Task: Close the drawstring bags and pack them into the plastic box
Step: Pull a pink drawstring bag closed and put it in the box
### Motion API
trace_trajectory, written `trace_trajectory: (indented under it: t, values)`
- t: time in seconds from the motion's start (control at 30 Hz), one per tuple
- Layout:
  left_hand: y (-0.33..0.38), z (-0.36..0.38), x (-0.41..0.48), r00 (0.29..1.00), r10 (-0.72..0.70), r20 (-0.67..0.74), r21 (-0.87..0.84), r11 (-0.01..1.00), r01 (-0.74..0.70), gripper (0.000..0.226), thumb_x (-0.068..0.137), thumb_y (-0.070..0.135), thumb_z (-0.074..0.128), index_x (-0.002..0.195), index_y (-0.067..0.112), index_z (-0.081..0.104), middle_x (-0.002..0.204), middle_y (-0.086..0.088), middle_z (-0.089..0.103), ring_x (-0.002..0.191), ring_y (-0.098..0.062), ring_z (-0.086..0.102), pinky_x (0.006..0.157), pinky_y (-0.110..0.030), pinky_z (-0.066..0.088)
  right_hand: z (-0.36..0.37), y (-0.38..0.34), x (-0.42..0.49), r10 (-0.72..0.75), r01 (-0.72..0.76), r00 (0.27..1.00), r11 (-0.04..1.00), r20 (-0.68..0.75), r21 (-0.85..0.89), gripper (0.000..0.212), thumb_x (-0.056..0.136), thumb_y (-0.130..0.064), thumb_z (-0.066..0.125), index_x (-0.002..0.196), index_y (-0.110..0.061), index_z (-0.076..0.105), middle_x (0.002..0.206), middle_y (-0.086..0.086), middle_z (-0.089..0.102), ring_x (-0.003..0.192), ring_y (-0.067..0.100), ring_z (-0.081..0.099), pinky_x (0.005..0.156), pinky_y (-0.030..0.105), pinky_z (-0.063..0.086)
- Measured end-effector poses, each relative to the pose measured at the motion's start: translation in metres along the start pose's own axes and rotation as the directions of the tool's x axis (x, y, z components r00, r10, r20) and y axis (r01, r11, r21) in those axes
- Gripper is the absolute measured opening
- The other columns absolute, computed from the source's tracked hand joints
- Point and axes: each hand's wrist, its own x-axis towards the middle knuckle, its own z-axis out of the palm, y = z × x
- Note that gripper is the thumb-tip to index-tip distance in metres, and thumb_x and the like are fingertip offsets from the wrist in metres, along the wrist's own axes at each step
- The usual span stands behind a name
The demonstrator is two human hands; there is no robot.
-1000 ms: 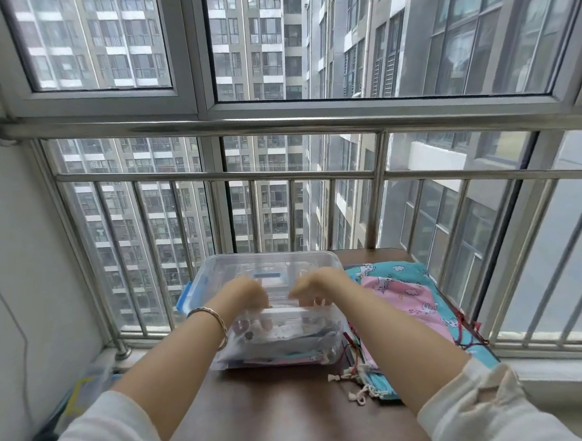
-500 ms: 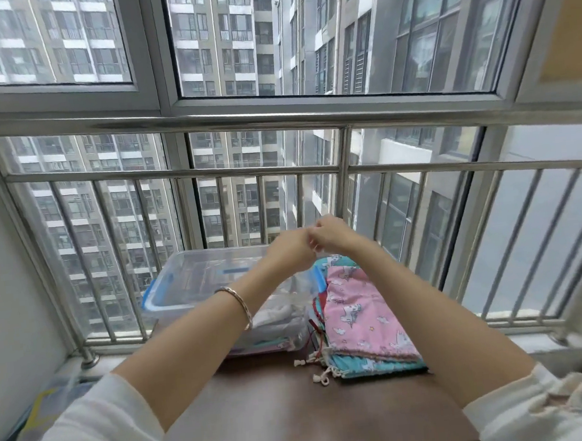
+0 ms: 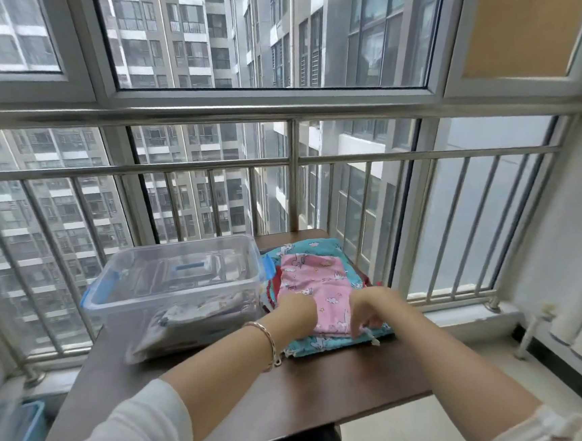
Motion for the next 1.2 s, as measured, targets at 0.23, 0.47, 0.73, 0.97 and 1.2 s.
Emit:
trace_trajectory:
  t: [0.23, 0.47, 0.73, 0.97, 1.2]
  values:
    - [-0.009, -0.007, -0.002, 0.992, -0.011, -0.122, -0.159, 0.987, -0.009, 0.032, 0.090, -0.004, 0.045, 0.121, -0.004, 0.054, 0.105, -0.015, 0.064, 0.091, -0.029, 0.063, 0.075, -0.034, 0.051, 0.001, -0.006, -0.009, -0.047, 0.058, 0.990, 0.995, -0.136, 0.083, 0.010, 0.088, -0.007, 0.050, 0.093, -0.014, 0.054, 0.096, 0.013, 0.066, 0.067, 0.020, 0.065, 0.066, 0.031, 0.054]
    - [-0.013, -0.040, 0.001, 0.800, -0.290, -0.526, -0.658, 0.735, -0.166, 0.007, 0.094, 0.007, 0.039, 0.094, 0.007, 0.046, 0.085, -0.005, 0.055, 0.073, -0.024, 0.053, 0.065, -0.042, 0.049, -0.055, -0.004, -0.018, 0.190, 0.230, 0.650, 0.873, -0.735, 0.429, 0.028, 0.095, -0.017, 0.038, 0.099, -0.002, 0.062, 0.104, 0.017, 0.065, 0.089, 0.032, 0.061, 0.073, 0.037, 0.050]
    - [-0.031, -0.090, -0.028, 0.745, -0.337, -0.576, -0.801, 0.414, -0.432, 0.018, 0.095, 0.006, 0.035, 0.081, 0.011, 0.045, 0.071, -0.002, 0.048, 0.059, -0.013, 0.039, 0.051, -0.025, 0.032, -0.089, -0.018, -0.048, 0.306, 0.677, 0.160, 0.658, -0.939, 0.330, 0.022, 0.096, -0.004, 0.038, 0.096, -0.002, 0.060, 0.092, 0.007, 0.056, 0.084, 0.021, 0.055, 0.074, 0.032, 0.047]
    - [-0.065, -0.105, -0.066, 0.787, -0.293, -0.543, -0.840, 0.174, -0.514, 0.019, 0.099, 0.006, 0.039, 0.085, 0.009, 0.051, 0.073, -0.004, 0.050, 0.061, -0.015, 0.048, 0.051, -0.021, 0.045, -0.100, -0.039, -0.070, 0.272, 0.790, 0.058, 0.576, -0.961, 0.211, 0.022, 0.093, -0.004, 0.041, 0.088, -0.006, 0.062, 0.079, 0.006, 0.060, 0.068, 0.013, 0.052, 0.062, 0.021, 0.042]
    - [-0.113, -0.084, -0.106, 0.731, -0.294, -0.616, -0.774, 0.402, -0.490, 0.010, 0.100, 0.023, 0.046, 0.101, 0.015, 0.053, 0.082, 0.000, 0.062, 0.065, -0.015, 0.057, 0.055, -0.027, 0.049, -0.096, -0.056, -0.084, 0.034, 0.793, 0.263, 0.562, -0.964, 0.237, 0.029, 0.078, -0.022, 0.034, 0.059, -0.007, 0.049, 0.049, 0.003, 0.040, 0.048, 0.017, 0.037, 0.050, 0.028, 0.030]
